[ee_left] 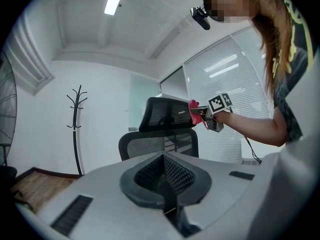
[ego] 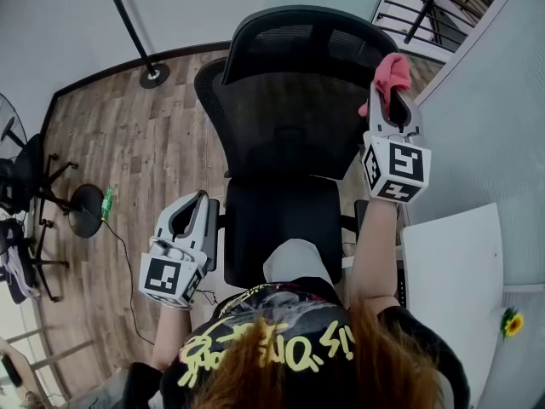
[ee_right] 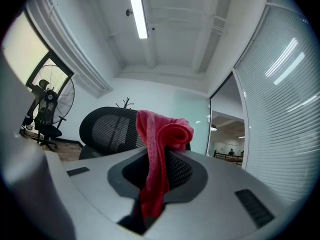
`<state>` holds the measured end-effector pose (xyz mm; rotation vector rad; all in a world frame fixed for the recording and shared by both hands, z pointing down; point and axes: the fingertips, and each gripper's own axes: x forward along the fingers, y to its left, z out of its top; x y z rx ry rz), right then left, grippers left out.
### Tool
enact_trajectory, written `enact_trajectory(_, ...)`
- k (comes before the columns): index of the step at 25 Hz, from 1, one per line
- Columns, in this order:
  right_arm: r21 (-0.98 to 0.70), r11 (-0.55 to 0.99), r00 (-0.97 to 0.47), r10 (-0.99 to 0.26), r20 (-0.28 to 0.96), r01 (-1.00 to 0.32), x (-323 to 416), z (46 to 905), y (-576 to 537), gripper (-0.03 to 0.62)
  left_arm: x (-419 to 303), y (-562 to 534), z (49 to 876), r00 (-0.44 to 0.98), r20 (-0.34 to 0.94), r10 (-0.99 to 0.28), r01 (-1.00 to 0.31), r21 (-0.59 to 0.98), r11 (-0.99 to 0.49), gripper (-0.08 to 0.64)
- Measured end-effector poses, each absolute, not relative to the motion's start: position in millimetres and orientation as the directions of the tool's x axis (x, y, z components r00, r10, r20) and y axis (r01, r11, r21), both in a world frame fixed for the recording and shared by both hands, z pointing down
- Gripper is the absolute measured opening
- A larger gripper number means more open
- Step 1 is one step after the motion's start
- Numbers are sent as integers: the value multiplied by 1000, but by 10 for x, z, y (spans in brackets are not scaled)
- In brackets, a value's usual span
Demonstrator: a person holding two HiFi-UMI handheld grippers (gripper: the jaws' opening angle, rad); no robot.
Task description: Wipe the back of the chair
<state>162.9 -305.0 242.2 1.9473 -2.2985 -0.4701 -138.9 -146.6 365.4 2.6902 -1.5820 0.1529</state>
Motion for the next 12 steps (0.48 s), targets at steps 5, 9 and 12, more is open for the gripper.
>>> enact_trajectory(5, 287, 149, -195, -971, -138, -946, 1535, 2445, -3100, 61, -1361, -1469, 3703, 479, 102, -872, -874, -37, -484, -6)
enact_trajectory(9, 281, 169, -215, -966, -143, -945, 1423, 2443, -3158, 61, -1363, -1467, 3738, 469, 107, -877, -879, -36, -475, -6)
enact_trajectory(12, 278, 178, -225, -964, -145, -944, 1363, 2430, -3191, 61, -1376, -1463, 3741, 462, 110, -880, -883, -35, -468, -6)
